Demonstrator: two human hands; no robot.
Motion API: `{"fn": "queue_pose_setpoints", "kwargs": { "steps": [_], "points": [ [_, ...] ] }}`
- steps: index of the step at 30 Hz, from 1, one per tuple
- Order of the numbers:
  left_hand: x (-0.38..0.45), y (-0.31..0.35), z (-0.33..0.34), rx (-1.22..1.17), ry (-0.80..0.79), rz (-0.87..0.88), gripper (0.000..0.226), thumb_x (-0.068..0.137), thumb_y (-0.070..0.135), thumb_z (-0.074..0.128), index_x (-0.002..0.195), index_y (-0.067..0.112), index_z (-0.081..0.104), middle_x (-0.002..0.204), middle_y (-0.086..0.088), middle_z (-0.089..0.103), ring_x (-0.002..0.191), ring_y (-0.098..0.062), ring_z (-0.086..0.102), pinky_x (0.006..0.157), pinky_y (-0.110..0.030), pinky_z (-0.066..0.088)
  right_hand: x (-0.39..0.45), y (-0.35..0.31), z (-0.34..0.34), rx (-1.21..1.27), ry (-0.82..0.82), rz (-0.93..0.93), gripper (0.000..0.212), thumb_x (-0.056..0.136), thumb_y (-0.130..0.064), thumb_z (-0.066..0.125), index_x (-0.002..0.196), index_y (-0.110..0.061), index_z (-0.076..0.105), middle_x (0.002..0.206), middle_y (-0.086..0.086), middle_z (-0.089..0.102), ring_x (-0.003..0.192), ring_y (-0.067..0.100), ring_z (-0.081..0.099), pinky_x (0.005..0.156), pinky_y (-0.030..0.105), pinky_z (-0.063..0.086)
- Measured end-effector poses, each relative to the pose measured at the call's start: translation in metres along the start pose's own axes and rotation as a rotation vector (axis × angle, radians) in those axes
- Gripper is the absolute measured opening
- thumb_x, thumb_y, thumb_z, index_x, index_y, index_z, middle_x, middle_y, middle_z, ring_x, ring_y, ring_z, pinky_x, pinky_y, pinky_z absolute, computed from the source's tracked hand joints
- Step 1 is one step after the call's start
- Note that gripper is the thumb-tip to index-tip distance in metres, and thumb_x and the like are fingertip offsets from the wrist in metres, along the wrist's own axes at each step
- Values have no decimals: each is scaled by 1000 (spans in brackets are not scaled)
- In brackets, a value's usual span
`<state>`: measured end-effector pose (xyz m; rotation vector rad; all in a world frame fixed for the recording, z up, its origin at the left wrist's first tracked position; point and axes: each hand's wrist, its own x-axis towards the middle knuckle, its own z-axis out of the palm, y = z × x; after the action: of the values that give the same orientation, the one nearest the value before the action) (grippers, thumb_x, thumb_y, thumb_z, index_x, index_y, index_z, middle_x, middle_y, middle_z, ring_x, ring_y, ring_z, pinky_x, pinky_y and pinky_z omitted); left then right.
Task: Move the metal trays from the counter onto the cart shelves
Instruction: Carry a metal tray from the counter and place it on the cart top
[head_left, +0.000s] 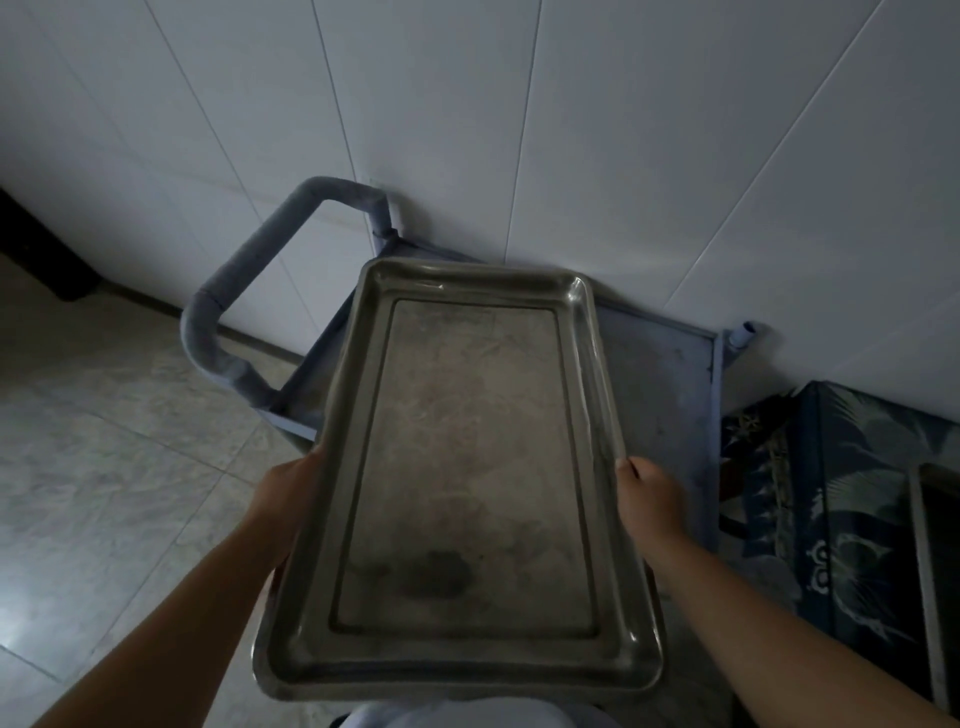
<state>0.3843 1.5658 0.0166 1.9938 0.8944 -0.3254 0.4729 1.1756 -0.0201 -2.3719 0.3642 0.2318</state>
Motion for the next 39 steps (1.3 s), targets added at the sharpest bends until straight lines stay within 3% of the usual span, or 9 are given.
{"fn": "queue_pose_setpoints", "kwargs": {
  "steps": [4,8,11,17,22,31,35,37,39],
  "points": [
    [-12,-16,3,-282,-21,-139,39,98,49,53,94,14,71,77,-11,76,74,-25,72,58,-35,53,16,-9,-1,-61,-12,-45,36,98,-23,46,70,-5,57,67,12,56,69,33,54,60,35,36],
    [-23,-18,9,-327,-15,-86,41,97,51,52,90,16,72,74,-10,74,60,-16,71,51,-28,53,29,1,-8,-143,-50,-112,39,99,-26,46,63,-12,51,56,2,50,59,24,50,51,30,32],
    [-37,-21,25,-447,1,-137,46,93,55,56,89,14,76,76,-9,76,70,-25,73,58,-34,55,38,6,-16,-178,-63,-161,37,99,-27,45,64,-15,52,59,4,53,62,29,54,56,34,33],
    [-74,-35,63,-612,167,-222,51,94,58,53,90,13,76,81,-12,77,81,-32,75,78,-49,60,69,-24,-17,-270,-66,-357,28,98,-21,50,87,0,66,94,31,67,87,47,61,71,41,43],
    [-92,-28,89,-665,232,-246,52,96,59,48,88,16,75,79,-11,76,75,-29,75,64,-42,60,111,-60,-6,-294,-178,-406,36,98,-24,47,64,-13,48,82,26,65,79,39,62,67,38,41],
    [-93,25,129,-848,321,-322,50,96,60,47,99,18,74,92,-9,77,92,-31,72,86,-50,58,169,-75,-19,-526,-264,-349,38,95,-40,49,93,-5,65,110,25,64,101,40,60,77,35,41],
    [-93,21,139,-887,221,-315,52,96,60,48,98,14,73,78,-6,76,73,-24,73,67,-41,61,139,-11,-72,-683,-159,-313,54,91,-49,54,121,-5,57,136,28,46,123,42,45,100,45,39],
    [-92,20,137,-920,139,-300,50,100,52,46,103,8,70,73,-5,76,64,-20,73,57,-34,58,110,31,-98,-576,-243,-128,49,91,-49,53,108,-4,61,122,26,57,107,36,57,80,35,48],
    [-90,21,134,-977,63,-286,45,104,41,44,114,3,67,91,-11,78,83,-25,76,75,-42,60,83,57,-110,-329,-408,72,38,94,-42,54,92,-6,64,90,18,67,78,28,65,58,27,42]
  ]
}}
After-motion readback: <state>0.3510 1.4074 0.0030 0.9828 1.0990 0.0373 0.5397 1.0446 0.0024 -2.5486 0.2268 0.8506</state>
